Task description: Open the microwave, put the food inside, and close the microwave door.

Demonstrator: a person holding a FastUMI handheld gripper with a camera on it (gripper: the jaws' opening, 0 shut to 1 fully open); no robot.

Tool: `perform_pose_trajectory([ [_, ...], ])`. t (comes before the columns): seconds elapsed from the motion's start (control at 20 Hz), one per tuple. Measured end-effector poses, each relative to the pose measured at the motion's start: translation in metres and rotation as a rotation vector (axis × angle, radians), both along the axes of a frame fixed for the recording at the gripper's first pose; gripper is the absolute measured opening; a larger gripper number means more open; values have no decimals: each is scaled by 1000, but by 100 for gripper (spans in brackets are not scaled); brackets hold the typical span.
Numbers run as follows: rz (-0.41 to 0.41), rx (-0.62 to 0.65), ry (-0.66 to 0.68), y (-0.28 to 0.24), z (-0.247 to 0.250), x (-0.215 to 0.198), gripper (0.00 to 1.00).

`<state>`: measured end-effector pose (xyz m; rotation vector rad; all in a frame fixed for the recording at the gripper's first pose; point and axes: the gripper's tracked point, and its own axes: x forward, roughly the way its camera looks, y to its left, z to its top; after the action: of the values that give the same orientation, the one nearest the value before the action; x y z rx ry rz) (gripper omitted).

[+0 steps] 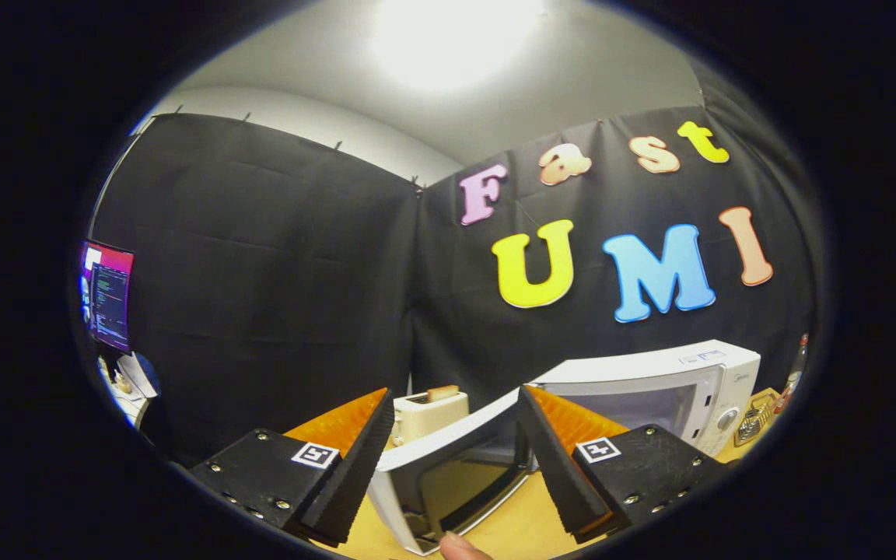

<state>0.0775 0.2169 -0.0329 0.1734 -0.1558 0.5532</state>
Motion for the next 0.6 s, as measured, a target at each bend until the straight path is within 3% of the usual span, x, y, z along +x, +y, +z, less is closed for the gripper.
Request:
perform_pose_trajectory([
  [0.05, 36, -4, -8, 15, 2, -11, 95],
  [0.2, 121, -27, 33, 67, -16, -30, 77],
  [0.4, 124, -78, 81, 113, -54, -27, 30],
  [0.45, 109, -99, 96, 122, -65, -21, 30],
  [0.5, 96, -107, 112, 123, -76, -23, 10],
  [0.6, 68, -137, 146, 129, -94, -15, 7],
])
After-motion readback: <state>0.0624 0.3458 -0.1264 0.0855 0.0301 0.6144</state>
